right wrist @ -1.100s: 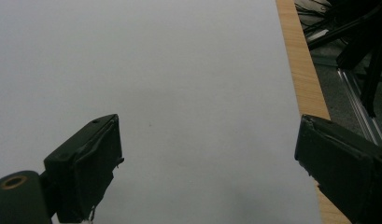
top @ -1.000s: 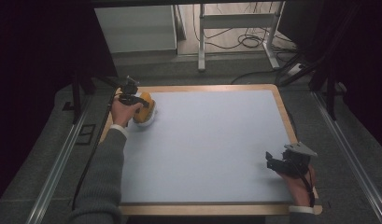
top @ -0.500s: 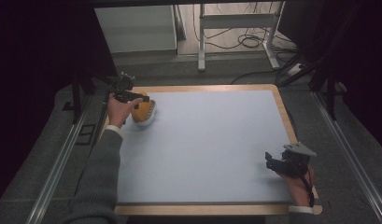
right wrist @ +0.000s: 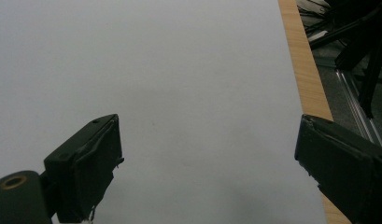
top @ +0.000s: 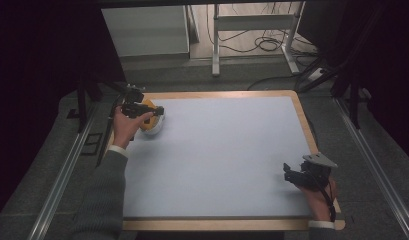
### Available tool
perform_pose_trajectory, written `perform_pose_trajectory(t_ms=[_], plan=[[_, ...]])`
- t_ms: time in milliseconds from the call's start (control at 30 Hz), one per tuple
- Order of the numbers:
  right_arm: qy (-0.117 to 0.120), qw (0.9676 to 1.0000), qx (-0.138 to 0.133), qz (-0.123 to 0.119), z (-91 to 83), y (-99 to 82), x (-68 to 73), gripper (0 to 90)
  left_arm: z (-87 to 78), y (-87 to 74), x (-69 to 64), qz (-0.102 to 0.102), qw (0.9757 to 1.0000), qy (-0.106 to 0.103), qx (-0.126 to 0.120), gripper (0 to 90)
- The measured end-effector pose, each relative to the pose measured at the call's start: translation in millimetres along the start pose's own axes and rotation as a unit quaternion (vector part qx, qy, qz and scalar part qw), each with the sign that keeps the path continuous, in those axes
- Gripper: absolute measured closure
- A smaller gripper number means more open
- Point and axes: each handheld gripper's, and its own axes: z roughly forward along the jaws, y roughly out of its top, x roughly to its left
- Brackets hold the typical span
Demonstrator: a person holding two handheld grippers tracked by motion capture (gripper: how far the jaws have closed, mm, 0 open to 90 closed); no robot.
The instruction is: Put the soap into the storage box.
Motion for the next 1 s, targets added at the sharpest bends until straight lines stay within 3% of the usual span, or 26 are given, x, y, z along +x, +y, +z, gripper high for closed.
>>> perform_pose_trajectory(t_ms=[133, 233, 467, 600, 700, 833, 1000], plan=[[-0.001, 1.0000, -0.001, 0.000, -0.4, 0.1, -0.3, 7.6, -2.0, -9.4, -5.0, 0.009, 0.9999, -0.002, -0.006, 23.7], [-0.002, 1.0000, -0.002, 0.000, -0.5, 0.1, 0.1, 7.6, -8.3, -24.0, -9.3, 0.008, 0.9995, -0.019, -0.023, 24.6], [0.001, 1.0000, -0.003, -0.004, -1.9, 1.0, 2.7, 7.6, -15.6, -50.3, -17.6, 0.024, 0.9986, -0.036, -0.031, 26.1], [0.000, 1.0000, -0.003, -0.004, -1.7, 0.6, 2.6, 7.6, -21.2, -74.7, -25.6, 0.031, 0.9970, -0.055, -0.044, 27.6], [0.000, 1.0000, -0.003, -0.003, -1.9, 0.7, 2.8, 7.6, -21.8, -90.4, -28.9, 0.035, 0.9969, -0.059, -0.040, 27.6], [0.002, 1.0000, -0.004, -0.005, -3.1, 1.2, 3.3, 7.6, -20.8, -114.1, -33.3, 0.041, 0.9970, -0.064, -0.016, 26.6], [0.002, 1.0000, -0.004, -0.007, -2.6, 1.2, 3.9, 7.6, -22.7, -140.2, -31.9, 0.023, 0.9973, -0.069, -0.011, 26.8]])
